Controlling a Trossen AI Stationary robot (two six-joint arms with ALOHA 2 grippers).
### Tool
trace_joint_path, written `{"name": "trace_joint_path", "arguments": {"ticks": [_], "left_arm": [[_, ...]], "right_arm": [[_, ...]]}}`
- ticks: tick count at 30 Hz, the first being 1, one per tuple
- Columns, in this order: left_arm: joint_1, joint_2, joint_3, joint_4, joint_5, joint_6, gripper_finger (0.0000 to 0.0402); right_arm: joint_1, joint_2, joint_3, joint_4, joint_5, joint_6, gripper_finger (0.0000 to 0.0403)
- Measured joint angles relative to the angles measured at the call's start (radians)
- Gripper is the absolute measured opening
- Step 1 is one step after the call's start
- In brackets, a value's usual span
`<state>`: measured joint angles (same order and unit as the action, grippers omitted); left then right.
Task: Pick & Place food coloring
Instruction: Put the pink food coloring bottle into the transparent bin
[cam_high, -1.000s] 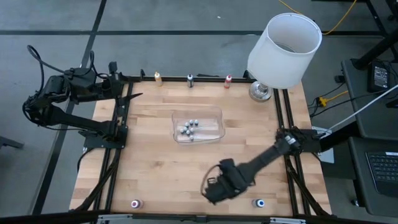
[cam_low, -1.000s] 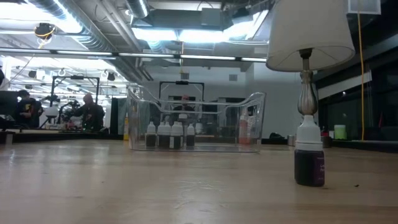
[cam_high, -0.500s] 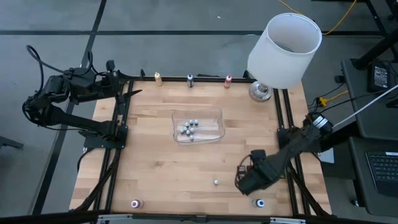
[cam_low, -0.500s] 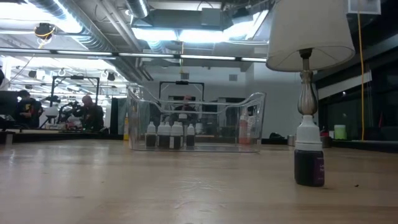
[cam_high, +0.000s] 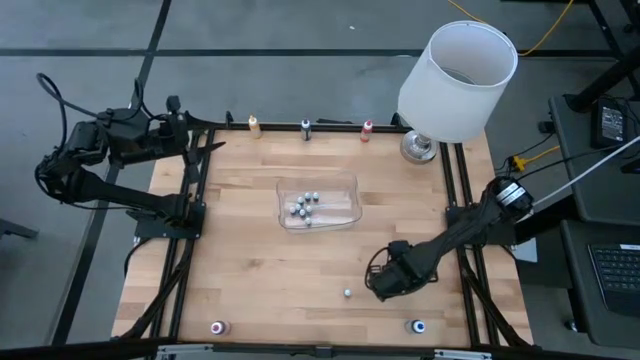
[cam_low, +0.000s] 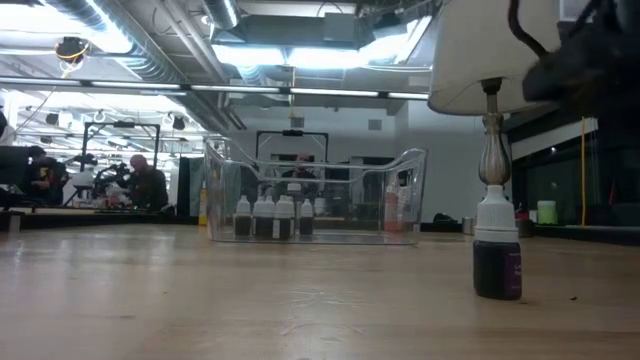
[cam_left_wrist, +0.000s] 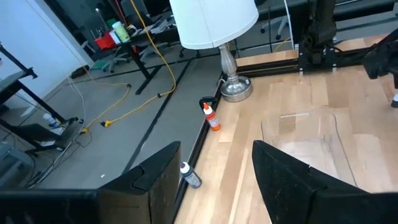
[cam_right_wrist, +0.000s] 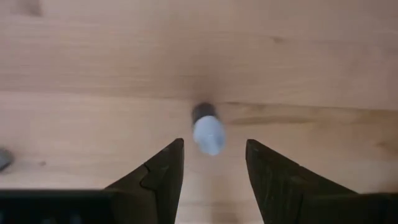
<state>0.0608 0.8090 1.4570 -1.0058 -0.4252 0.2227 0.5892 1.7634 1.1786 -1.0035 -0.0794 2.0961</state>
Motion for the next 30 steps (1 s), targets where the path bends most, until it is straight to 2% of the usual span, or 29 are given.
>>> {"name": "trace_joint_path", "arguments": {"ticks": [18,21,28,30], "left_arm": [[0.0,0.003,0.0,0.0,-0.001,-0.027,0.0194],[0.0,0.002,0.0,0.0,-0.001,-0.027,0.0196],[0.0,0.002,0.0,0.0,-0.001,-0.027,0.0194],[0.0,0.002,0.0,0.0,-0.001,-0.027,0.0195]], "right_arm": [[0.0,0.003,-0.058,0.096,-0.022,-0.007,0.0167],[0.0,0.003,-0.058,0.094,-0.021,-0.008,0.0144],[0.0,0.003,-0.058,0.094,-0.02,-0.011,0.0054],[0.0,0.003,-0.058,0.094,-0.02,-0.013,0.0052]]}}
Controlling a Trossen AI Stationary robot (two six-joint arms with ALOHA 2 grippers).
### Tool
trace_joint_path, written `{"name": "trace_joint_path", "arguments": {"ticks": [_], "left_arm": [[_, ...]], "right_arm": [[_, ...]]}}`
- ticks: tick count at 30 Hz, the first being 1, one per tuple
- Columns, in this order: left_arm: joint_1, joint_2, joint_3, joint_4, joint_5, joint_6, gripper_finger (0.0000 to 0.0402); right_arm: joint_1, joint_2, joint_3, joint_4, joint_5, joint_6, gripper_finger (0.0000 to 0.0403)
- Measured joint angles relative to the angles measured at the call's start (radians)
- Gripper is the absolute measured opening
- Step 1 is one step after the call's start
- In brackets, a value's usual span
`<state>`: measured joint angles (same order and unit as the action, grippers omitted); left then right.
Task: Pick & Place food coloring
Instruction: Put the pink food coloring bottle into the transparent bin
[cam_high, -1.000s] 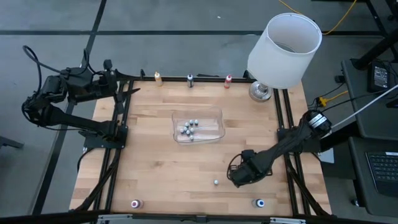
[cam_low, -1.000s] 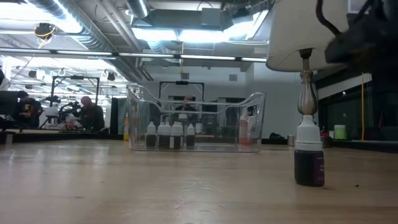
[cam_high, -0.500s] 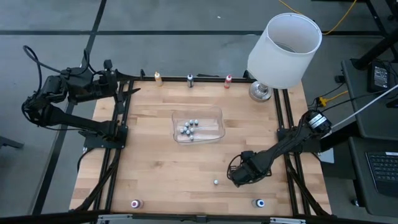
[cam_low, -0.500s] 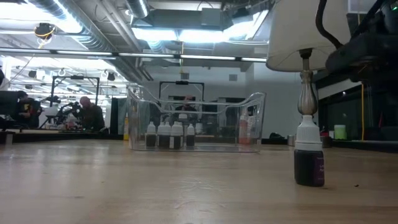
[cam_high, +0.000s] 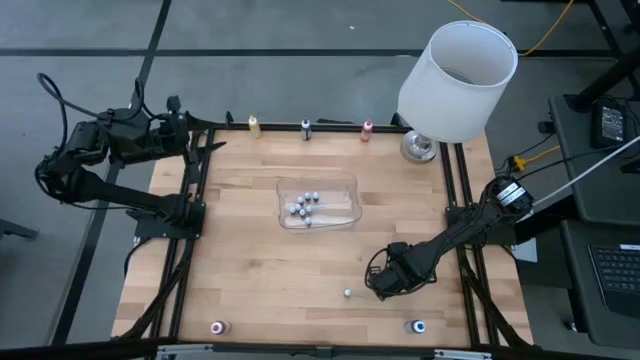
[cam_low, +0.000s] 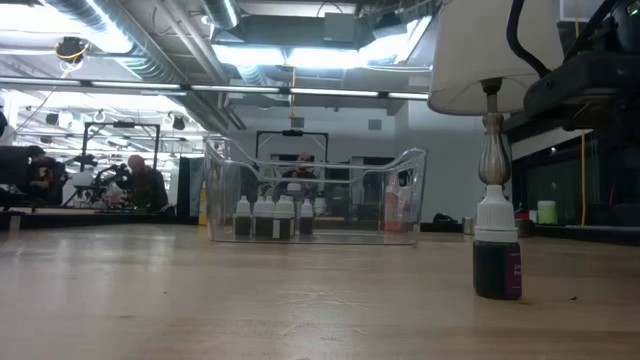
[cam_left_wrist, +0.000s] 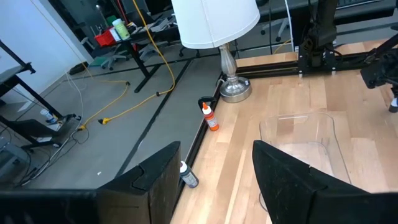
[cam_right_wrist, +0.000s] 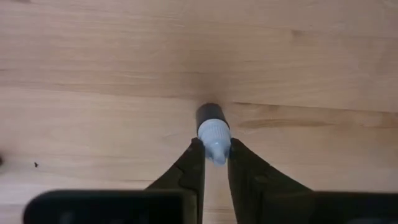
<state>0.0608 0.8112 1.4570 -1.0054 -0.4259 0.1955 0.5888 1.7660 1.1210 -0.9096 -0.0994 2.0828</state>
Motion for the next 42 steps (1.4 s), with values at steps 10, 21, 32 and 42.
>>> {"name": "trace_joint_path", "arguments": {"ticks": [10,21,32,42], "left_arm": [[0.0,0.0,0.0,0.0,0.0,0.007,0.0192],[0.0,0.0,0.0,0.0,0.001,0.024,0.019],[0.0,0.0,0.0,0.0,0.001,0.061,0.0191],[0.0,-0.009,0.0,-0.001,0.001,0.113,0.0189]], "right_arm": [[-0.072,0.001,0.083,0.008,-0.076,-0.197,0.008],[-0.233,0.001,0.284,-0.008,-0.078,-0.485,0.0051],[-0.424,0.001,0.488,-0.108,-0.029,-0.728,0.0054],[-0.576,0.046,0.594,-0.118,-0.076,-0.852,0.0053]]}}
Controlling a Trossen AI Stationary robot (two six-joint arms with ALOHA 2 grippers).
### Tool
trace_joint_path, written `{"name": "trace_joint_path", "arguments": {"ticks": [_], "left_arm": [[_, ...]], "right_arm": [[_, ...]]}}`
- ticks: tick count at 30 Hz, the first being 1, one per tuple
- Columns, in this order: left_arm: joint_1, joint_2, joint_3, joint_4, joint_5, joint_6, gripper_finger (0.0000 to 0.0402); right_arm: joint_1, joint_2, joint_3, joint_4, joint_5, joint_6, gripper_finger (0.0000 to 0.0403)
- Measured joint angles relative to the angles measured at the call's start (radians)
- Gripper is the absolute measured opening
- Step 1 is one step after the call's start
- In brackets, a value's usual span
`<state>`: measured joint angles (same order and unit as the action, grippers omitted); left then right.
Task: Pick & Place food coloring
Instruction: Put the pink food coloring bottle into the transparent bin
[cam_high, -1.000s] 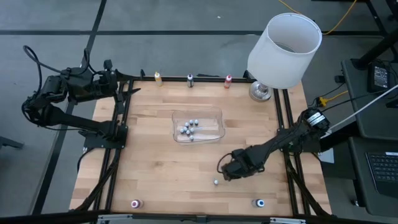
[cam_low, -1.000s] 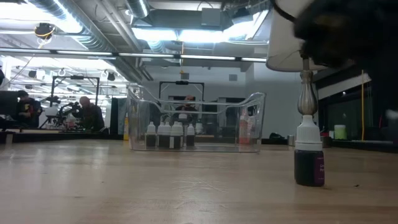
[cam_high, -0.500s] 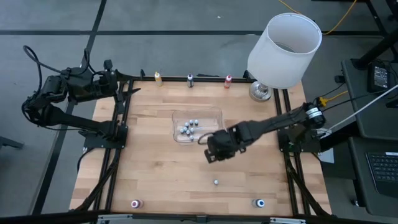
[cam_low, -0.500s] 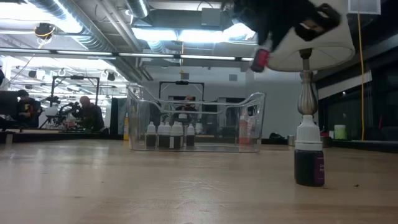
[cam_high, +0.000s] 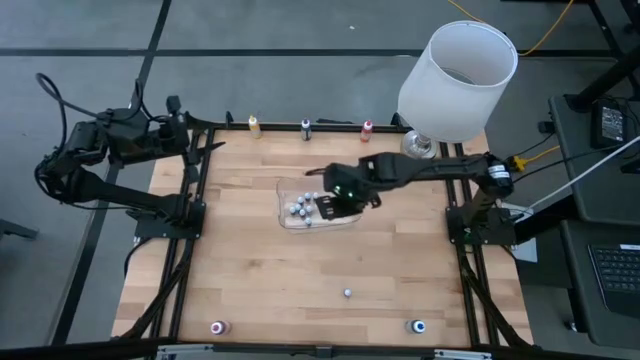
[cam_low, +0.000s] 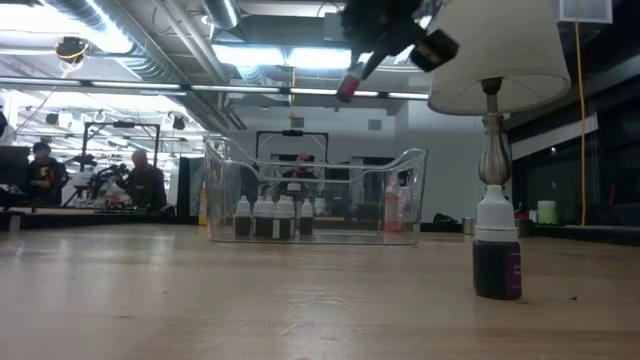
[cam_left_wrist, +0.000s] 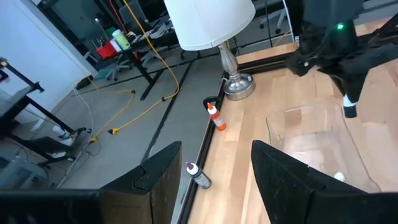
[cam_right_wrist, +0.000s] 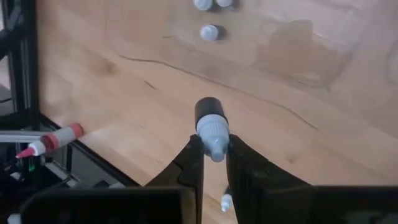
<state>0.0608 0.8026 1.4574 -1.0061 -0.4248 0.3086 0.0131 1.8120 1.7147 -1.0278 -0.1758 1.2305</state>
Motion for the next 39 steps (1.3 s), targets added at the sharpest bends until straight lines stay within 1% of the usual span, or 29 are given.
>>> {"name": "trace_joint_path", "arguments": {"ticks": [3,6,9,12,16,21,26,32,39], "left_arm": [[0.0,-0.007,0.0,0.0,0.0,0.022,0.0191],[0.0,-0.017,0.0,0.0,0.0,0.042,0.019],[0.0,-0.025,0.0,0.0,0.0,0.053,0.0188],[0.0,-0.031,0.0,0.0,0.0,0.061,0.0187],[0.0,-0.045,0.0,-0.001,0.002,0.072,0.0189],[0.0,-0.071,0.001,-0.005,0.003,0.08,0.0187],[0.0,-0.096,0.001,-0.02,0.004,0.091,0.0188],[0.0,-0.106,0.001,-0.023,0.004,0.112,0.0187],[0.0,-0.106,0.001,-0.023,0.007,0.124,0.0185]], "right_arm": [[-0.025,0.07,0.068,-0.02,-0.035,-0.05,0.0053],[-0.05,0.156,0.161,-0.075,-0.04,-0.106,0.0053],[-0.083,0.235,0.245,-0.134,-0.012,-0.138,0.0053],[-0.11,0.304,0.304,-0.136,0.028,-0.144,0.0053],[-0.122,0.388,0.366,-0.132,0.05,-0.155,0.0053],[-0.114,0.449,0.381,-0.132,0.054,-0.147,0.0053],[-0.1,0.464,0.381,-0.17,0.111,-0.11,0.0053],[-0.102,0.468,0.382,-0.197,0.149,-0.097,0.0053],[-0.102,0.496,0.381,-0.198,0.145,-0.084,0.0053]]}}
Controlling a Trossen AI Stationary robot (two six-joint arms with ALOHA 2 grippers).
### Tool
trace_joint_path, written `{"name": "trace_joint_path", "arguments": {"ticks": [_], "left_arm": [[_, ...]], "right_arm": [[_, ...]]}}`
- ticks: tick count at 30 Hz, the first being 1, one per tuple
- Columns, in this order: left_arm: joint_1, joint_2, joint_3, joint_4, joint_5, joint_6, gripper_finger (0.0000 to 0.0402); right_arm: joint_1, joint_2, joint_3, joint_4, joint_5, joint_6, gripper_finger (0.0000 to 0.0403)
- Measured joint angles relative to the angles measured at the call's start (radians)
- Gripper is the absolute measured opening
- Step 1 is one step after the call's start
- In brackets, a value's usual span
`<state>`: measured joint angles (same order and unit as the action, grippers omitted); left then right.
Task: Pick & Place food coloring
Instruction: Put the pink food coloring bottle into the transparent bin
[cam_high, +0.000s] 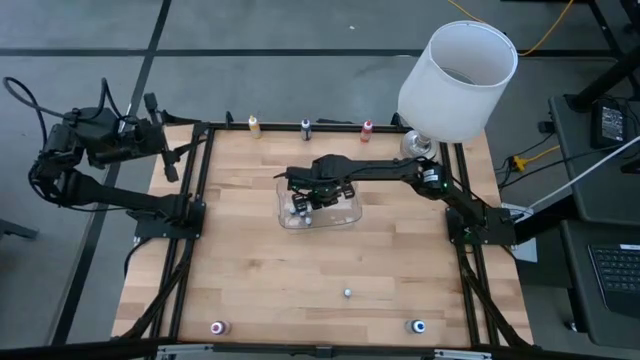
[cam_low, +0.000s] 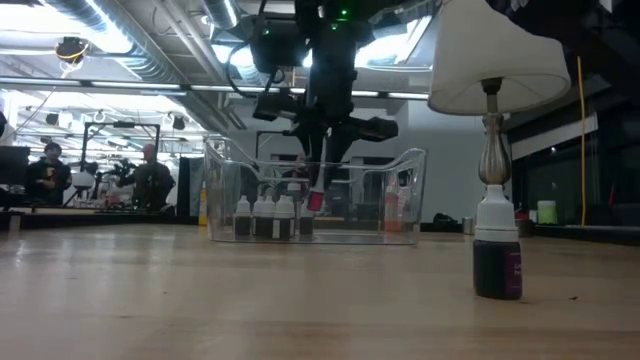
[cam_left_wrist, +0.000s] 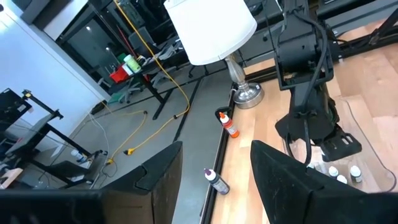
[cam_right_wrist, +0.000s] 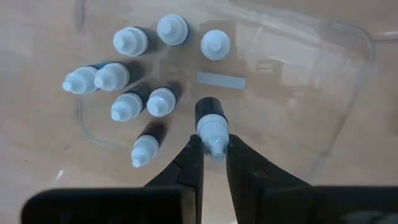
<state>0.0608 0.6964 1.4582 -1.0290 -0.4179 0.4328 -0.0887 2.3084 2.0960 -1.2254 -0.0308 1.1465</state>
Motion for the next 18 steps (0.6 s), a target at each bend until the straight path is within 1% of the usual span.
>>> {"name": "trace_joint_path", "arguments": {"ticks": [18], "left_arm": [[0.0,0.0,0.0,-0.001,0.001,0.0,0.0184]], "right_arm": [[-0.006,0.054,0.0,0.049,0.006,-0.004,0.0053]]}}
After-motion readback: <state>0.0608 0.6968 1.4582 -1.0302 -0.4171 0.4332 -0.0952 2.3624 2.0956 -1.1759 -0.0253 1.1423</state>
